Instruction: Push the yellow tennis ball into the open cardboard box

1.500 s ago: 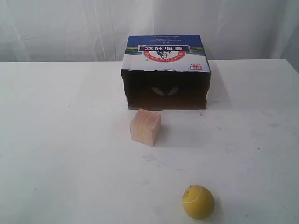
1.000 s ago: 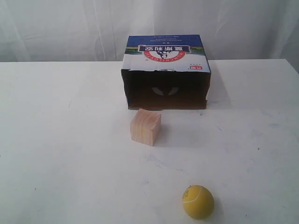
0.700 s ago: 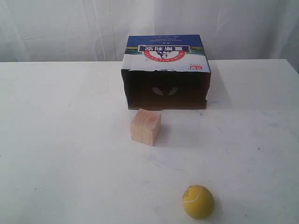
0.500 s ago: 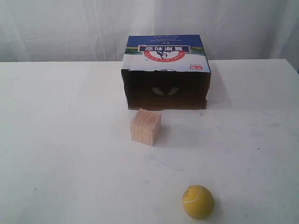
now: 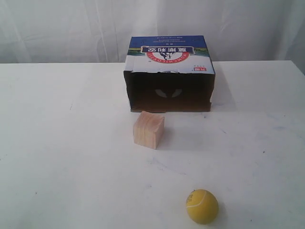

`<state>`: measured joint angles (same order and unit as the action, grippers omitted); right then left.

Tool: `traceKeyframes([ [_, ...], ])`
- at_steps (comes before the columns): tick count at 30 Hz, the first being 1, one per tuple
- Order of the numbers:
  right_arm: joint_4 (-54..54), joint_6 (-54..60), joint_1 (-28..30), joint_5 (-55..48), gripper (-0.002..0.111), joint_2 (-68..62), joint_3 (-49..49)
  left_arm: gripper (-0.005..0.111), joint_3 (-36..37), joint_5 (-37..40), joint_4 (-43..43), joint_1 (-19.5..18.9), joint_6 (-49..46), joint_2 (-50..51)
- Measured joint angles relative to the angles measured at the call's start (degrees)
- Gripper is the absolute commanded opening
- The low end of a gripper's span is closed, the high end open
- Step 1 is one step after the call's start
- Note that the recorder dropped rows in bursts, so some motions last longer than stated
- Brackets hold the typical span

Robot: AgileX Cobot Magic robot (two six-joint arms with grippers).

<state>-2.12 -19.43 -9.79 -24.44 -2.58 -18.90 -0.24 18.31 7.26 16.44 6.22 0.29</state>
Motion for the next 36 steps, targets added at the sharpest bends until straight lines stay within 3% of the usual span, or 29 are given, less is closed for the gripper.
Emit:
traceKeyframes([
  [5, 4.12, 4.40, 0.00, -12.10, 0.000, -3.14, -7.82, 0.000, 0.00, 0.00, 0.00, 0.00, 0.00, 0.00],
  [9, 12.15, 9.27, 0.00, -16.15, 0.000, -8.82, -9.72, 0.000, 0.00, 0.00, 0.00, 0.00, 0.00, 0.00],
  [18, 26.17, 30.17, -0.71, -24.94, 0.000, -31.02, -15.79, 0.000, 0.00, 0.00, 0.00, 0.00, 0.00, 0.00],
  [25, 27.46, 37.22, -9.01, -24.24, 0.000, -46.57, -19.93, 0.000, 0.00, 0.00, 0.00, 0.00, 0.00, 0.00],
  [30, 25.49, 38.02, -17.45, -21.36, 0.000, -57.80, -20.03, 0.000, 0.00, 0.00, 0.00, 0.00, 0.00, 0.00],
  [36, 24.03, 38.02, -23.19, -17.91, 0.000, -68.46, -20.03, 0.000, 0.00, 0.00, 0.00, 0.00, 0.00, 0.00],
])
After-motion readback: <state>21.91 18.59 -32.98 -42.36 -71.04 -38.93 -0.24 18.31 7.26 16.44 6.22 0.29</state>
